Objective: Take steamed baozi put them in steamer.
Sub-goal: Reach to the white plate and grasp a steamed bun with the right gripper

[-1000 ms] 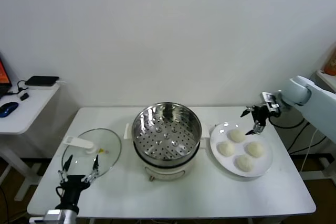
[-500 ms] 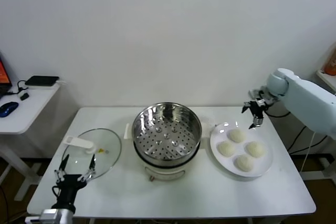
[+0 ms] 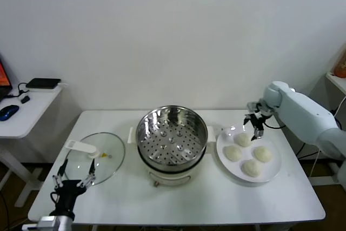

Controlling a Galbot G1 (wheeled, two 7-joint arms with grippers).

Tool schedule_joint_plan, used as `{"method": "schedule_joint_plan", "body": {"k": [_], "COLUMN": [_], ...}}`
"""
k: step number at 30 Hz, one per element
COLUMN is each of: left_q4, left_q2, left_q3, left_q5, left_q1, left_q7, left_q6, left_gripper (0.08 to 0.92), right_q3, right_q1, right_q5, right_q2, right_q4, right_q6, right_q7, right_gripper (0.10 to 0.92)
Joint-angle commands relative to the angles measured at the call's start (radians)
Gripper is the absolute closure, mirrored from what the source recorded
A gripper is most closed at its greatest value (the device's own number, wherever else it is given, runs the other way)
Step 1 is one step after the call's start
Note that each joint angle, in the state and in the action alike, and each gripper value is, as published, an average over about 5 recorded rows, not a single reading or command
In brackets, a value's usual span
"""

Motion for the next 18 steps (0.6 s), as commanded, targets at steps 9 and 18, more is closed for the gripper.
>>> {"method": "schedule_joint_plan", "body": {"k": [9,18], "left_q4": [0.004,0.010], "left_q2": [0.001,0.003], "left_q3": [0.000,0.002], "left_q5": [-0.002,-0.003], "left_q1": [0.009,0.008], "left_q7": [-0.003,-0.004], "left_q6": [-0.006,-0.007], "left_gripper": [0.177,0.177], "right_q3": [0.096,0.126], "right_q1": [-0.066,-0.081], "right_q5": [-0.069,-0.087], "right_q2": [0.035,0.042], "right_q4": [-0.058,-0.073], "right_q6": [0.013,0.017], "right_q7": [0.023,0.044], "right_gripper": [0.203,0.203]}}
